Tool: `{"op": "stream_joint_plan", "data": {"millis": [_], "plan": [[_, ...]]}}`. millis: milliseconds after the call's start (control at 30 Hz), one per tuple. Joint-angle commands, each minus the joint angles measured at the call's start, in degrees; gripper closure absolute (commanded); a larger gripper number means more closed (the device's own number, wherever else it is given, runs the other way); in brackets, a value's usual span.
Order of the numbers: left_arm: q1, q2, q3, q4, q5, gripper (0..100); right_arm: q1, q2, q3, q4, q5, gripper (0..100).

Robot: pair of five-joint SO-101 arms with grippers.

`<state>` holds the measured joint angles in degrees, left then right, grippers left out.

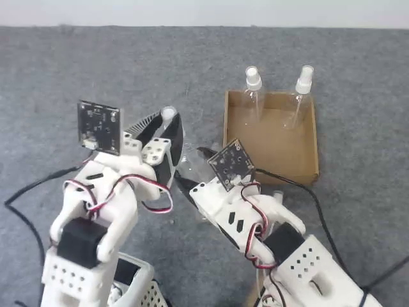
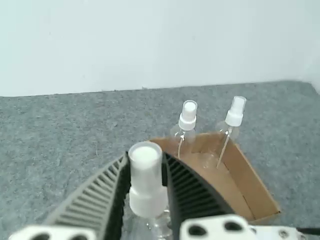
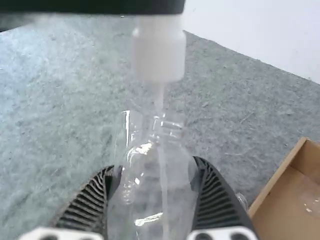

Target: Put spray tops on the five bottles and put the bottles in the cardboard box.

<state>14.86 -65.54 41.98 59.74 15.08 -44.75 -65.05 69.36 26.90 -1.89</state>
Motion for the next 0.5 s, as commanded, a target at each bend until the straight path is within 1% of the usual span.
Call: {"op": "stream_joint_plan", "data": {"millis": [0,100,333,467], "plan": [[0.1,-0.7,2.6,-1.5,-1.0,99,1.5,-2.0,1.4,-6.7,0.9,99.2],[0.1,-0.7,3.0,-1.6,-1.0,99,-0.2,-2.5,4.3,-8.9,6.9,99.2],[3.0,-0.8,7.1,-3.6,-1.0,98,-0.2,-2.5,4.7,-10.7,6.9,99.2],[3.1,-1.1,7.5,-3.3,-1.0,91,-0.2,-2.5,4.7,-10.7,6.9,99.2]]}}
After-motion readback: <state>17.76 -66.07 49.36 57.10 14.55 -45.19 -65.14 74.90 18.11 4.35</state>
